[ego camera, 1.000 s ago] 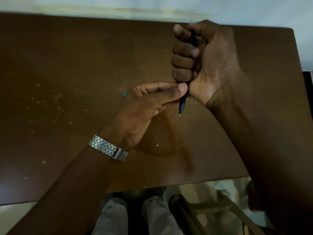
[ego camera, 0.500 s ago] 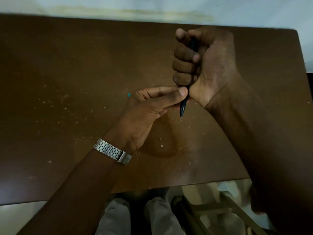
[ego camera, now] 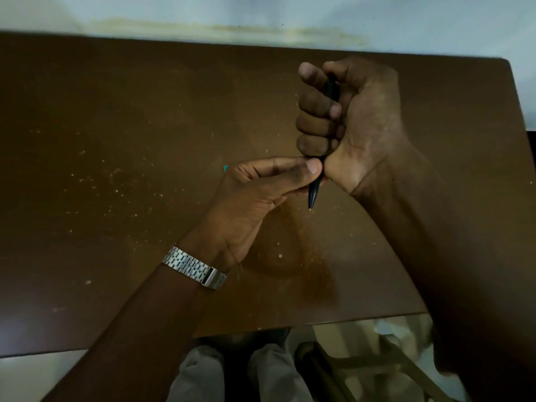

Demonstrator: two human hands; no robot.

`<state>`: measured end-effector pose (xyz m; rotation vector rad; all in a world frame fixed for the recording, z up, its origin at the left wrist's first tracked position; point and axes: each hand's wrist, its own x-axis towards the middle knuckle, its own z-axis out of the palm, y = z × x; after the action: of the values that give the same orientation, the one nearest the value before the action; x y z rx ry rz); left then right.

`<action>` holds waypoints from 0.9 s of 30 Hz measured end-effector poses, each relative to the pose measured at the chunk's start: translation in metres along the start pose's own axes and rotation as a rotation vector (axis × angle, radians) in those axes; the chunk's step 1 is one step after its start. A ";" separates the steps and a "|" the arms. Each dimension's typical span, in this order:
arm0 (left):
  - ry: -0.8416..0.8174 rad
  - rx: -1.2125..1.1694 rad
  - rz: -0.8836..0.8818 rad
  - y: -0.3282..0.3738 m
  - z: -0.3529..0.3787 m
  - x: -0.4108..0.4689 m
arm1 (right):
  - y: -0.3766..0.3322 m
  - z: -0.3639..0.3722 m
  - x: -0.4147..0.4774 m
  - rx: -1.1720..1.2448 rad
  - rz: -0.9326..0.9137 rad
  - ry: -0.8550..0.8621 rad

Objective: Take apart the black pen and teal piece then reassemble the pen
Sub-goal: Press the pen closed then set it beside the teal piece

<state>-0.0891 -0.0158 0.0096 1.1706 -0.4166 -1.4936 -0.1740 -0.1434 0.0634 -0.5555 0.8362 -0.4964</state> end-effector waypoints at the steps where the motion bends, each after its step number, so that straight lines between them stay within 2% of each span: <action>1: -0.009 -0.018 0.003 0.000 0.000 0.000 | 0.000 0.000 0.000 0.001 -0.002 0.003; 21: 0.040 0.041 -0.034 0.006 0.005 -0.002 | -0.003 -0.002 0.002 0.019 -0.001 -0.008; 27: -0.011 -0.064 -0.051 0.007 0.001 -0.003 | -0.005 -0.003 0.003 0.029 -0.005 0.014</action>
<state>-0.0864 -0.0155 0.0170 1.1302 -0.3456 -1.5472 -0.1753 -0.1499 0.0630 -0.5282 0.8394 -0.5168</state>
